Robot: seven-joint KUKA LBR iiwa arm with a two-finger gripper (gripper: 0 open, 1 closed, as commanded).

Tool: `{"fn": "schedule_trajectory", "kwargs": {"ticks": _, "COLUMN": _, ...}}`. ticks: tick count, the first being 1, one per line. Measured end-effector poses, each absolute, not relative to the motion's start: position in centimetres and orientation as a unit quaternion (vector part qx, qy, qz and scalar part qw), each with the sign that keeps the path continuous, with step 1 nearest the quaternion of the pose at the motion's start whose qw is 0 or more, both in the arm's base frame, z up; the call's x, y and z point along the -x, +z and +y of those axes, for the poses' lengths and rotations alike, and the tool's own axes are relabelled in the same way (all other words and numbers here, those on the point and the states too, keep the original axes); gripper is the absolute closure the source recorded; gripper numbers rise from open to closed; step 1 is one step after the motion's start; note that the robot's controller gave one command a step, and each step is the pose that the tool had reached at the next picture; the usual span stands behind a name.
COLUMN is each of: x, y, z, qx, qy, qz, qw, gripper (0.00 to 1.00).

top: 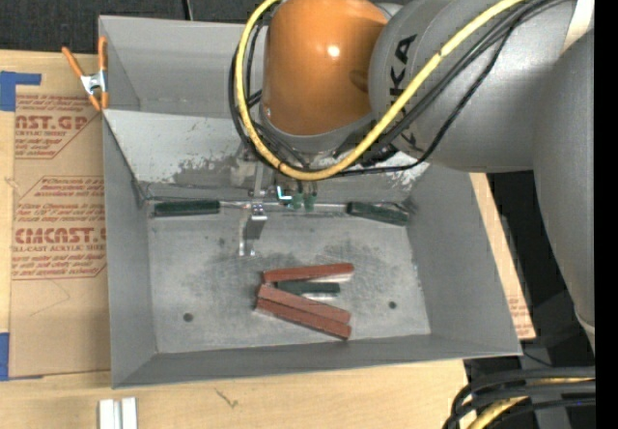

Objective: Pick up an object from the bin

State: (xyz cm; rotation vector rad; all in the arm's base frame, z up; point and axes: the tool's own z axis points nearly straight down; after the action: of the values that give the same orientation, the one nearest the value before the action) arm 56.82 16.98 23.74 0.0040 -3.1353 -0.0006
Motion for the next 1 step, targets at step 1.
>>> {"fn": "schedule_trajectory", "kwargs": {"ticks": 1, "x": -56.99, "y": 24.2, "z": 16.9, "qx": -0.001, "qy": -0.001, "qz": -1.0, "qw": -0.001, "gripper": 0.0}}
